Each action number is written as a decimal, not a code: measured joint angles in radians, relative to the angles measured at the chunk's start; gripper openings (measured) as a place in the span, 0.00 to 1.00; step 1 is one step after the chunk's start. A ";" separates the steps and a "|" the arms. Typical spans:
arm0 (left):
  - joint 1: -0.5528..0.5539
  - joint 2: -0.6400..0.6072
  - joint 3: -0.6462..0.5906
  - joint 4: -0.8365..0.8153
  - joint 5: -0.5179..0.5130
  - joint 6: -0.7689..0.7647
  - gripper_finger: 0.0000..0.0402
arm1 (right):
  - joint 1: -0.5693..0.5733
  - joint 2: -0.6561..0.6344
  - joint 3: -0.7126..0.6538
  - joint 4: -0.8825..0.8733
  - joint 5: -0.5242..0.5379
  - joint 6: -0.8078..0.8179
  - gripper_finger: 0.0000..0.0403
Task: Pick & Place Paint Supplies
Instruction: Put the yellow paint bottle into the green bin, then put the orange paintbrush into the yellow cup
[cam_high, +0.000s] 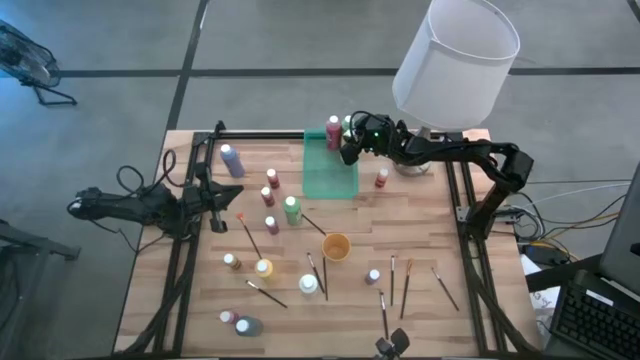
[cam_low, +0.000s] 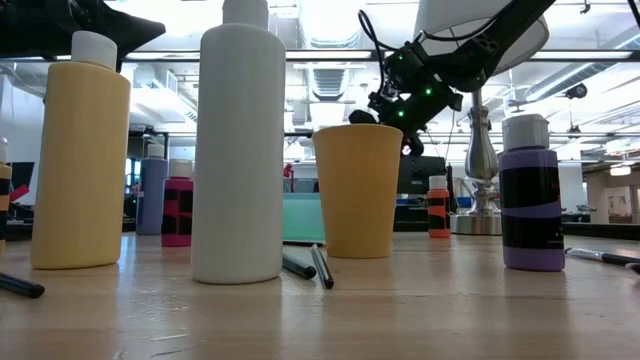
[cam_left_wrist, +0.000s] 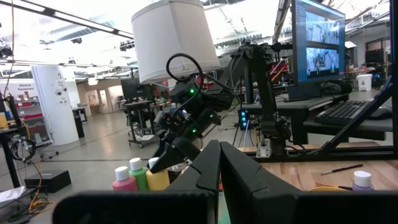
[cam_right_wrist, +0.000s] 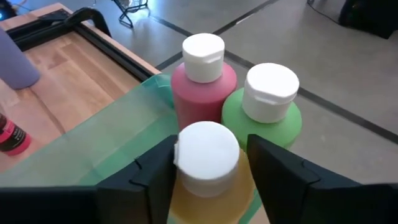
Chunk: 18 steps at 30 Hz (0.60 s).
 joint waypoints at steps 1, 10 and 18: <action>0.000 0.000 0.000 0.000 0.000 0.000 0.04 | 0.000 0.000 0.000 0.002 0.000 0.000 0.49; 0.000 0.000 0.000 0.000 0.000 0.000 0.04 | 0.003 -0.014 -0.001 0.070 -0.001 -0.011 0.57; 0.000 0.000 0.000 0.000 0.000 0.000 0.04 | 0.031 -0.052 -0.001 0.086 0.000 -0.077 0.54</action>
